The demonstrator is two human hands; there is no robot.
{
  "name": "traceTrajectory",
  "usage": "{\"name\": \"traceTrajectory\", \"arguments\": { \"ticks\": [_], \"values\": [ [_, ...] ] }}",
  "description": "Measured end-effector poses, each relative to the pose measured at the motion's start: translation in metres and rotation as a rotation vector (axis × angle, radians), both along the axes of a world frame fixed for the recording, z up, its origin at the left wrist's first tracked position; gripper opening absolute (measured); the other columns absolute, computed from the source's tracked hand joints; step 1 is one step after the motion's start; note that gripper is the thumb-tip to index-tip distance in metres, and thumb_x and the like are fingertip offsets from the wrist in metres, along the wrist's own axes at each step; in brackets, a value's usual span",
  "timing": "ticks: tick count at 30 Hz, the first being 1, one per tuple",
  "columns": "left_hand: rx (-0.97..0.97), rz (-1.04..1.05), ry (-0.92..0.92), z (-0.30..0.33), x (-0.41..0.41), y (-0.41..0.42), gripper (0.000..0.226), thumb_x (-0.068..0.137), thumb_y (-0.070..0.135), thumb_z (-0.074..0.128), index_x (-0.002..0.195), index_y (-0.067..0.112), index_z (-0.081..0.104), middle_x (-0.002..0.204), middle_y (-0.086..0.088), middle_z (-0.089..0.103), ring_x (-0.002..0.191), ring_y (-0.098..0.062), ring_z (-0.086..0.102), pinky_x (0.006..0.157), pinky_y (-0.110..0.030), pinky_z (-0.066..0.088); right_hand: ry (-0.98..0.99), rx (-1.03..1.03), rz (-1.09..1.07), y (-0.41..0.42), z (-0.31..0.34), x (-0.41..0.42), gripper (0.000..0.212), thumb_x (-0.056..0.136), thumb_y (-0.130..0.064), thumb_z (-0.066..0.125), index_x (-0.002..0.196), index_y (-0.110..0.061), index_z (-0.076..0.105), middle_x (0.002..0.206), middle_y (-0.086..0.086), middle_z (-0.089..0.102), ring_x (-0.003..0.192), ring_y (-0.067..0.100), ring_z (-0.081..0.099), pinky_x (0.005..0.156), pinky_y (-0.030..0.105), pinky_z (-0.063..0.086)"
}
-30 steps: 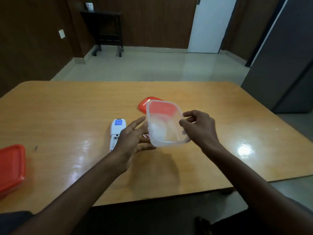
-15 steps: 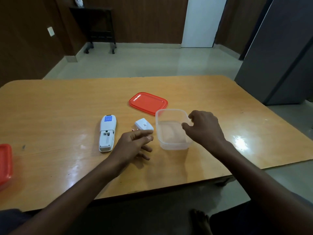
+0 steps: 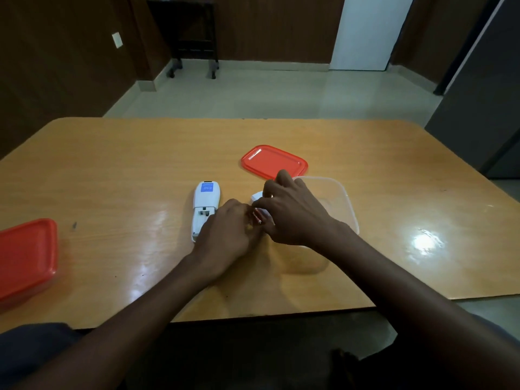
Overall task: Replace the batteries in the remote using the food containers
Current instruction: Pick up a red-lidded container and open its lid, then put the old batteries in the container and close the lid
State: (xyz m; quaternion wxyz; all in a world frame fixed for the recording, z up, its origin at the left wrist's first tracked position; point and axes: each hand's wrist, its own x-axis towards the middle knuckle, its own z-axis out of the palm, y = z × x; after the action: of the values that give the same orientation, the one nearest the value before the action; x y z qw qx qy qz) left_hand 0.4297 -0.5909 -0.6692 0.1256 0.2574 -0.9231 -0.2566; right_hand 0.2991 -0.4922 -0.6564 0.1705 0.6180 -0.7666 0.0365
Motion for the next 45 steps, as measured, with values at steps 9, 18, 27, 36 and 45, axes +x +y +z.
{"name": "traceTrajectory", "arguments": {
  "ticks": [9, 18, 27, 36, 45],
  "values": [
    [-0.027, 0.066, 0.011, 0.006, 0.003, -0.012, 0.038, 0.079, 0.04, 0.073, 0.113, 0.022, 0.071, 0.107, 0.001, 0.067, 0.097, -0.016, 0.063, 0.078, -0.028, 0.049, -0.064, 0.221, -0.046, -0.013, 0.016, -0.002, 0.056, 0.077, -0.06, 0.069, 0.124, -0.029, 0.066, 0.111, 0.001, 0.049, 0.105, 0.022, 0.033, 0.076, 0.035, 0.029],
    [0.063, -0.129, 0.402, 0.021, -0.005, 0.004, 0.04, 0.077, 0.027, 0.08, 0.114, 0.023, 0.067, 0.107, 0.01, 0.069, 0.069, 0.016, 0.054, 0.063, -0.013, 0.041, -0.24, -0.115, -0.204, 0.041, 0.049, -0.025, 0.055, 0.069, -0.053, 0.076, 0.112, -0.02, 0.07, 0.099, -0.001, 0.061, 0.097, 0.017, 0.04, 0.07, 0.034, 0.044],
    [0.114, -0.283, 0.149, 0.021, -0.061, 0.036, 0.051, 0.074, 0.034, 0.075, 0.123, 0.037, 0.062, 0.11, 0.017, 0.067, 0.071, 0.004, 0.053, 0.072, -0.027, 0.047, -0.261, 0.284, -0.42, 0.088, 0.041, -0.063, 0.055, 0.072, -0.054, 0.078, 0.121, -0.029, 0.069, 0.099, -0.004, 0.051, 0.111, 0.023, 0.043, 0.083, 0.035, 0.048],
    [0.318, 0.056, 0.322, 0.034, -0.082, 0.0, 0.018, 0.085, 0.032, 0.076, 0.103, 0.03, 0.072, 0.097, 0.008, 0.073, 0.072, -0.007, 0.065, 0.058, -0.027, 0.052, -0.495, 0.036, -0.405, 0.067, 0.043, -0.091, 0.029, 0.077, -0.04, 0.076, 0.1, -0.022, 0.074, 0.088, -0.003, 0.061, 0.096, 0.02, 0.058, 0.072, 0.033, 0.048],
    [0.153, 0.225, -0.157, 0.012, -0.163, -0.083, 0.056, 0.089, 0.023, 0.06, 0.143, 0.016, 0.045, 0.139, -0.014, 0.053, 0.125, -0.037, 0.049, 0.094, -0.04, 0.047, -0.784, -0.032, -0.576, 0.026, 0.021, -0.11, 0.06, 0.098, -0.056, 0.047, 0.143, -0.017, 0.051, 0.133, 0.011, 0.066, 0.125, 0.032, 0.057, 0.105, 0.052, 0.046]
  ]
}}
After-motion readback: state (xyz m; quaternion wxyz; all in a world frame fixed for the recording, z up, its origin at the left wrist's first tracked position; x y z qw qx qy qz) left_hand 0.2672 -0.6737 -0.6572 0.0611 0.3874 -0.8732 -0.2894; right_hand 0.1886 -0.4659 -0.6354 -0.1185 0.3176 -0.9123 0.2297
